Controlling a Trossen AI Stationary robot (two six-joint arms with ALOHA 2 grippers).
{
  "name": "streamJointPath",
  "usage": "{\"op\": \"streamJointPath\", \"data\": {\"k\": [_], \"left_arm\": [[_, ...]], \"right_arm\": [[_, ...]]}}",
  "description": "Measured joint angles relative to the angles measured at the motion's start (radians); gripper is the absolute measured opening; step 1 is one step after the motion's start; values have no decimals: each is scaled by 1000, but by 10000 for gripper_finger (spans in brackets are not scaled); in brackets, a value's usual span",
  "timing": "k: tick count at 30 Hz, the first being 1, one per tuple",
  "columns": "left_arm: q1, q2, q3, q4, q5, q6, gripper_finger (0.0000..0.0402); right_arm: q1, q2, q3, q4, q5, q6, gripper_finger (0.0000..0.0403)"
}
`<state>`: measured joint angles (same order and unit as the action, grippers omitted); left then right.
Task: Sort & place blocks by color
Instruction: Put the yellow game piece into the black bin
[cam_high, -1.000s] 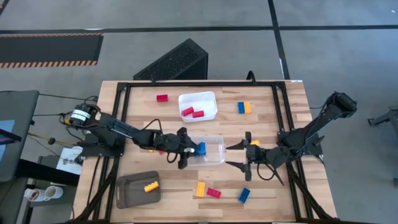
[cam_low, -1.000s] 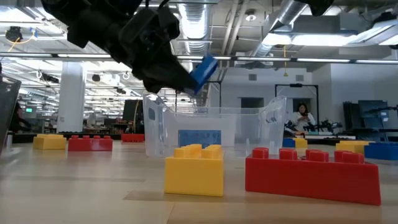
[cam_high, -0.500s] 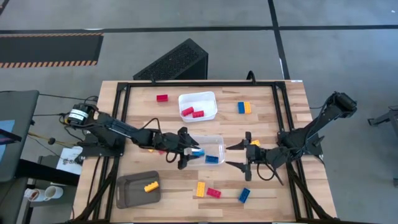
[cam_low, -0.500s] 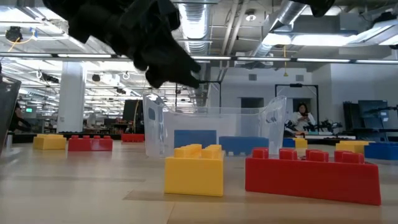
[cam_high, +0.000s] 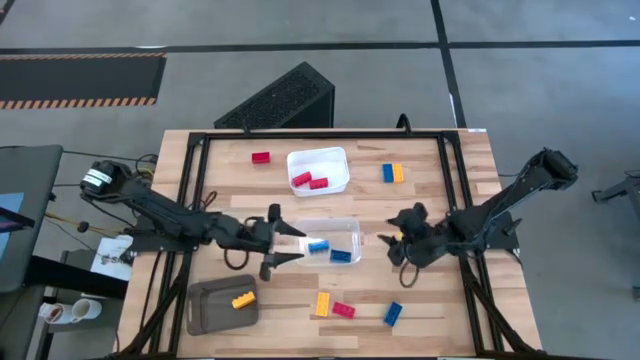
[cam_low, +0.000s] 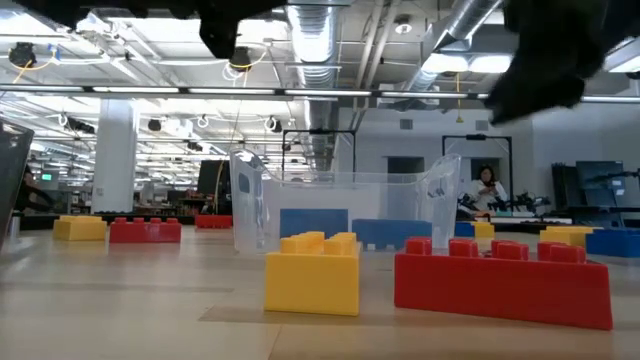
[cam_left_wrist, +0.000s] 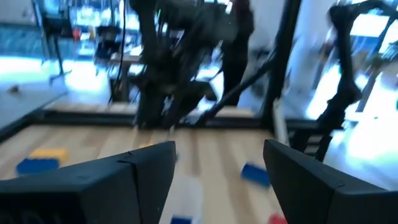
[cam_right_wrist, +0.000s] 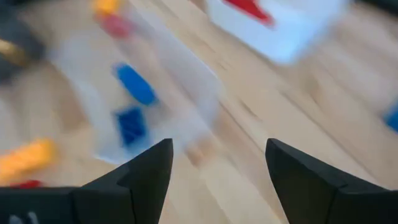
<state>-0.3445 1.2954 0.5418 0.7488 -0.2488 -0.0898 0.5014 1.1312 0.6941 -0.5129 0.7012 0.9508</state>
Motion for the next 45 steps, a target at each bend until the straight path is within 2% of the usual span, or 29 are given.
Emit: {"op": "streamJointPath", "data": {"k": [2, 5, 13, 17, 22, 27, 30, 37, 45], "left_arm": [[-12, -3, -41, 92, 0, 0, 226], [-19, -3, -74, 154, -1, 0, 224], [-18, -3, -78, 159, -2, 0, 224], [-18, -3, -78, 159, -2, 0, 224], [-18, -3, -78, 159, -2, -1, 224], [-18, -3, -78, 159, -1, -2, 224], [-18, -3, -78, 160, -1, -2, 224], [-18, -2, -78, 155, -1, -4, 224], [-18, -2, -78, 148, 1, -4, 224]], "right_arm": [[-42, 2, 0, -101, -57, 67, 281], [-100, 2, 0, -207, -162, 55, 281], [-240, 2, 0, -371, -401, -139, 281], [-278, 2, 0, -380, -460, -278, 281], [-304, 3, 0, -380, -512, -441, 281], [-321, 12, 0, -379, -543, -521, 281], [-321, 65, 0, -375, -549, -548, 281], [-314, 283, 45, -443, -558, -640, 281], [-356, 365, 87, -450, -562, -751, 281]]}}
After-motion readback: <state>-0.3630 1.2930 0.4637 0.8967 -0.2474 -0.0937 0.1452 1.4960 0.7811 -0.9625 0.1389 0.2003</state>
